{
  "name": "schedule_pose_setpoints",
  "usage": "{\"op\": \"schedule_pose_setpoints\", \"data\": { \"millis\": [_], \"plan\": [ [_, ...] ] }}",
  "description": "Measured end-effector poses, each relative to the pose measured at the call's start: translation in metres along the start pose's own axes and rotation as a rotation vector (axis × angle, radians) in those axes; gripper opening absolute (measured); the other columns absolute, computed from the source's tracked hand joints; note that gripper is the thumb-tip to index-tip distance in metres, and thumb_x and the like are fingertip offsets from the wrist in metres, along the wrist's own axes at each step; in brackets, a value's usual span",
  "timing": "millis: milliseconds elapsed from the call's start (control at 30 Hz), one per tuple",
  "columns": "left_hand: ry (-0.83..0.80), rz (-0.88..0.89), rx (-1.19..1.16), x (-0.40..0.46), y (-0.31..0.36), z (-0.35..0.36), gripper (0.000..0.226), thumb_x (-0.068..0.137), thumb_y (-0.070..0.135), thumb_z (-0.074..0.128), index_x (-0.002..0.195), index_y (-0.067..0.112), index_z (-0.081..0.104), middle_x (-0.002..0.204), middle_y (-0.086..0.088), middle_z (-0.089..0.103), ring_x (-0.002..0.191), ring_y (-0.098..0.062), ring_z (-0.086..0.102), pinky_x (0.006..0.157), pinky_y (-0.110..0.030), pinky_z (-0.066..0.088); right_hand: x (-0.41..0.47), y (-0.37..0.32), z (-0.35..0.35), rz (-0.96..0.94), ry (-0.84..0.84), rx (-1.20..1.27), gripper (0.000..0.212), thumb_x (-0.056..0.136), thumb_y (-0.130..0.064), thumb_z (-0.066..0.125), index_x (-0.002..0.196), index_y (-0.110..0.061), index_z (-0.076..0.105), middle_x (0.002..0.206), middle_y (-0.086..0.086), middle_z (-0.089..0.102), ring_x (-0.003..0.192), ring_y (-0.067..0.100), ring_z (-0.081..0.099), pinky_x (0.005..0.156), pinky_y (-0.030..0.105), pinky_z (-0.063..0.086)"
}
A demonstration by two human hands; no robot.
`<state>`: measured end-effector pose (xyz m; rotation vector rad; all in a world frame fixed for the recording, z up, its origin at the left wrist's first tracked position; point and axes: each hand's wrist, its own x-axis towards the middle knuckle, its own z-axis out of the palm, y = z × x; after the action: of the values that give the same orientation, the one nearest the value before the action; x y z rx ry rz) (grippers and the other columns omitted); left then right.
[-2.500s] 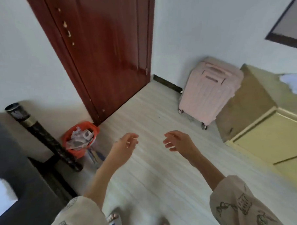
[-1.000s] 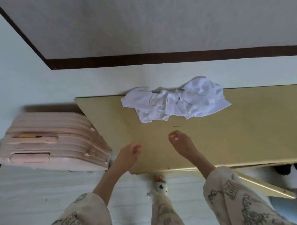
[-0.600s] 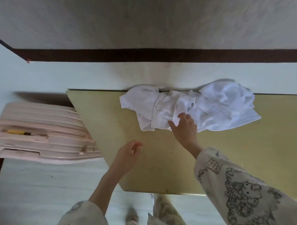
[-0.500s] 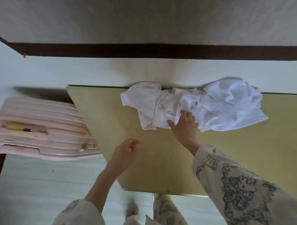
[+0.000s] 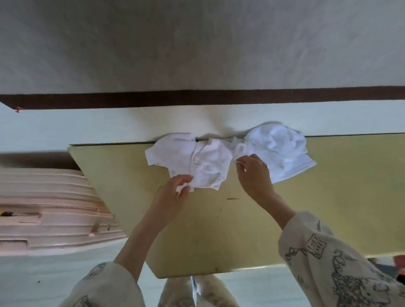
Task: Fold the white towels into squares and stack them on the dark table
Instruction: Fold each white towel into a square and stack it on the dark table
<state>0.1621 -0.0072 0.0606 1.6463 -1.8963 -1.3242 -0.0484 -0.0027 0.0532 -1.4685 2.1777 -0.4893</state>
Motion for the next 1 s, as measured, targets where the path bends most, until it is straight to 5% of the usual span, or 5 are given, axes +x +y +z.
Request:
{"op": "schedule_pose_setpoints", "data": {
  "millis": [167,233,400,767,1000],
  "plan": [
    [-0.142,0.339,0.015,0.016,0.066,-0.005,0.044,0.094,0.015,0.046,0.137,0.018,0.038,0.137,0.008,0.043,0.119,-0.007,0.043,0.104,-0.029,0.036,-0.032,-0.028,-0.087,-0.127,-0.044,-0.035,0.026,0.096,-0.011,0.043,0.106,-0.009,0.067,0.098,0.006,0.057,0.083,0.013,0.049,0.068,0.015,0.031],
    [-0.193,0.460,0.026,0.017,0.092,-0.004,0.049,0.095,0.018,0.046,0.141,0.024,0.031,0.139,0.012,0.040,0.123,-0.005,0.040,0.107,-0.019,0.029,-0.049,-0.042,-0.118,-0.186,-0.041,-0.039,0.027,0.095,-0.008,0.043,0.107,-0.009,0.067,0.097,0.003,0.055,0.085,0.012,0.047,0.067,0.008,0.033],
    [-0.309,0.608,-0.027,-0.001,0.137,-0.003,0.028,0.092,0.012,0.052,0.101,0.039,0.049,0.101,0.029,0.053,0.091,0.025,0.046,0.078,0.003,0.033,-0.083,-0.058,-0.162,-0.213,0.017,0.006,0.024,0.094,-0.009,0.047,0.102,-0.013,0.069,0.087,-0.007,0.052,0.074,0.002,0.045,0.069,0.002,0.031],
    [-0.252,0.414,-0.099,-0.035,0.128,-0.024,0.012,0.092,0.017,0.053,0.083,0.025,0.048,0.074,-0.002,0.058,0.064,-0.007,0.050,0.063,-0.015,0.039,-0.102,-0.064,-0.185,-0.207,0.029,0.269,0.015,0.090,-0.009,0.054,0.091,-0.016,0.067,0.097,-0.002,0.064,0.089,0.013,0.055,0.081,0.021,0.042],
    [-0.188,0.294,0.229,-0.039,0.091,-0.043,0.030,0.086,0.022,0.063,0.059,0.022,0.051,0.061,0.003,0.051,0.059,-0.010,0.043,0.060,-0.019,0.032,-0.087,-0.054,-0.195,-0.225,0.106,0.387,0.015,0.090,-0.010,0.054,0.086,-0.020,0.066,0.089,-0.008,0.064,0.085,0.012,0.056,0.080,0.020,0.043]
  ]
}}
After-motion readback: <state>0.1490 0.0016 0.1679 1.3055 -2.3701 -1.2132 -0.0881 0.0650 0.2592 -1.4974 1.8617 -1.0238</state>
